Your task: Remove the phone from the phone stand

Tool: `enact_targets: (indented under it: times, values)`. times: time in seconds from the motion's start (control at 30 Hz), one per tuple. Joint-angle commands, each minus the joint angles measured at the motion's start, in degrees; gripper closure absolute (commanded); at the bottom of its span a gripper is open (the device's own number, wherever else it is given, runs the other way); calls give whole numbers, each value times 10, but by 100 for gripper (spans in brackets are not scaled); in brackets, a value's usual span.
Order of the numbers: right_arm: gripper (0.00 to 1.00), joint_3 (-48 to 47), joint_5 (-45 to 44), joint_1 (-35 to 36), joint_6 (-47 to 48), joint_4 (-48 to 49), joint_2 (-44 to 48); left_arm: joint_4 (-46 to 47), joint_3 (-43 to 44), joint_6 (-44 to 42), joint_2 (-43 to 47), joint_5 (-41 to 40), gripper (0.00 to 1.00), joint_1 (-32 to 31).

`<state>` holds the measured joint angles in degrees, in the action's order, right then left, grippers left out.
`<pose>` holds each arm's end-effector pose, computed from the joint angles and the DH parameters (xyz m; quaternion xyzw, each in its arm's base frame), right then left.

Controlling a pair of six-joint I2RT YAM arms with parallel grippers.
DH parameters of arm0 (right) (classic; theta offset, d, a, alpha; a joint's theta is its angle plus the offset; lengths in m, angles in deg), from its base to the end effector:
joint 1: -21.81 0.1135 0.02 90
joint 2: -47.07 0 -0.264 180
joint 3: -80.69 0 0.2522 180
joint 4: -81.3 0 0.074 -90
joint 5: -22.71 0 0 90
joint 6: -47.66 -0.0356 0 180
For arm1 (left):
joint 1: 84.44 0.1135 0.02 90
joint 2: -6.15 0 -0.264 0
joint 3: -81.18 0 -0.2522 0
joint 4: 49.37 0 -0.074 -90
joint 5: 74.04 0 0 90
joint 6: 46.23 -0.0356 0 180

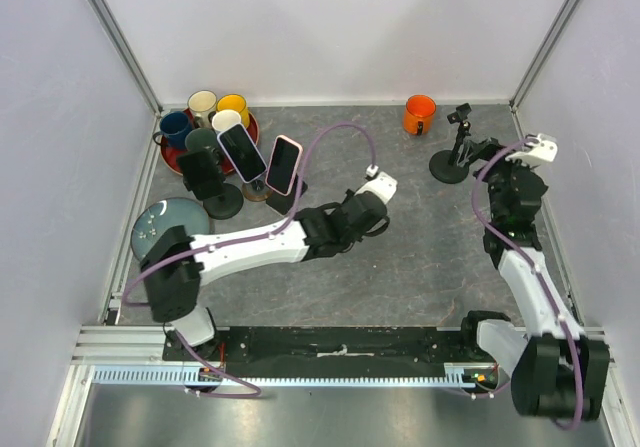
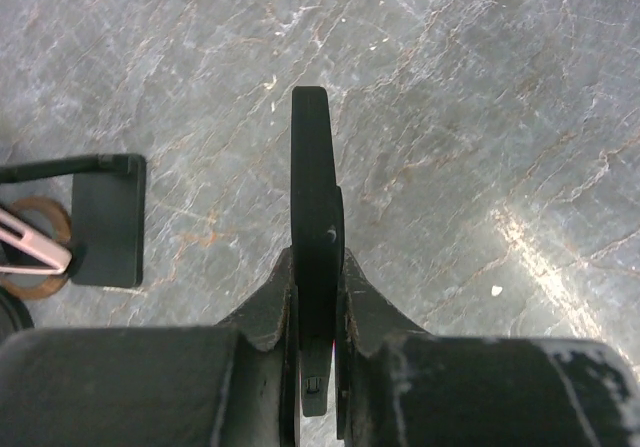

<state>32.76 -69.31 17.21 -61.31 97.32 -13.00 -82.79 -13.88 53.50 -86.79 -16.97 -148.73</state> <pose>0.2433 -0.0208 0.2967 0.1520 0.6656 0.0794 0.7263 0.1741 -0.3170 0.2733 0.2970 0.8303 -0.0312 0.4705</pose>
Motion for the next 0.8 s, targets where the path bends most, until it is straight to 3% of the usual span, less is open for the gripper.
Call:
enact_targets:
  times: [0.0,0.17,0.4,0.77]
  values:
    - [2,1,1,13,-81,-183,88,3,89,-43,-64,-21,98,1]
    - [2,-30,33,42,-156,-242,119,-6,156,-76,-143,-49,98,1]
    - [2,-65,-4,66,-104,-296,148,-12,244,-96,-251,-65,96,0]
    - [2,-131,-102,88,-42,-408,177,-32,291,-68,-319,-35,72,-6]
